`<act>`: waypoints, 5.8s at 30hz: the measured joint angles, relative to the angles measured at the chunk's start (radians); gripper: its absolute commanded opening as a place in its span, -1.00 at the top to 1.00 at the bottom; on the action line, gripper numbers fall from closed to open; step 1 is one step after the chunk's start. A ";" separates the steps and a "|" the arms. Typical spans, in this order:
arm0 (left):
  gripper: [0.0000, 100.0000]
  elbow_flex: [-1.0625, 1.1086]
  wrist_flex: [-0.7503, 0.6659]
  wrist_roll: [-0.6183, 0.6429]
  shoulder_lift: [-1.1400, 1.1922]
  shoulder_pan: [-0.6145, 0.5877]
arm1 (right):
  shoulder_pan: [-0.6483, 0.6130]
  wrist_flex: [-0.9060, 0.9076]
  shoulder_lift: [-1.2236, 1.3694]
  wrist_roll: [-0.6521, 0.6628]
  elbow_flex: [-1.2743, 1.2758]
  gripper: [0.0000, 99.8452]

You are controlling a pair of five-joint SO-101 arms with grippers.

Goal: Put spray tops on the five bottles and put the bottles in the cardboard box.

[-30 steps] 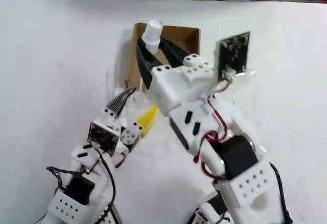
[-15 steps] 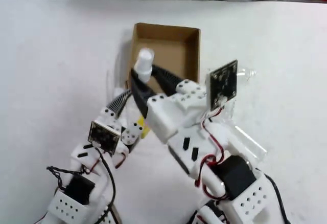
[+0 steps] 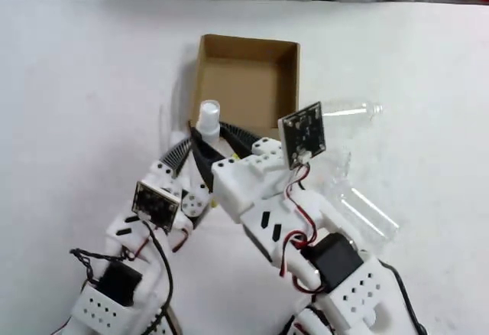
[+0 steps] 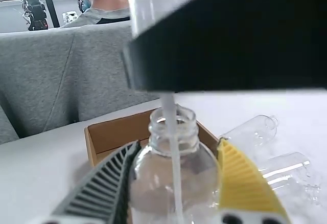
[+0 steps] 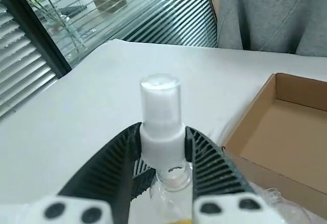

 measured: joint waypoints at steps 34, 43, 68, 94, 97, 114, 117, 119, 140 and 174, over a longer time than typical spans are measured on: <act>0.96 0.000 0.002 0.000 0.000 0.000 | -0.094 0.233 -0.049 -0.002 -0.132 0.43; 0.96 0.000 0.002 0.000 0.000 0.000 | -0.011 0.290 -0.049 -0.002 -0.301 1.00; 0.96 0.000 0.021 0.000 0.000 -0.002 | 0.138 0.210 0.226 -0.002 -0.311 0.97; 0.96 0.000 0.023 0.000 0.000 0.000 | 0.456 0.325 0.150 -0.002 -0.328 0.96; 0.96 0.000 0.017 0.000 0.000 -0.015 | 0.563 0.327 0.152 -0.002 -0.241 0.96; 0.96 -0.210 -0.123 0.000 0.031 -0.121 | 0.723 0.258 0.153 -0.002 0.186 0.96; 0.96 -0.321 -0.123 0.000 0.158 -0.126 | 0.721 0.172 0.153 -0.002 0.269 0.96; 0.96 -0.410 -0.123 0.000 0.292 -0.130 | 0.721 0.110 0.153 -0.002 0.313 0.96; 0.96 -0.959 -0.787 0.000 1.582 -0.238 | 0.721 0.008 0.153 -0.002 0.397 0.96; 0.96 -1.728 -0.918 0.002 2.541 -0.252 | 0.720 -0.167 0.153 -0.002 0.505 0.96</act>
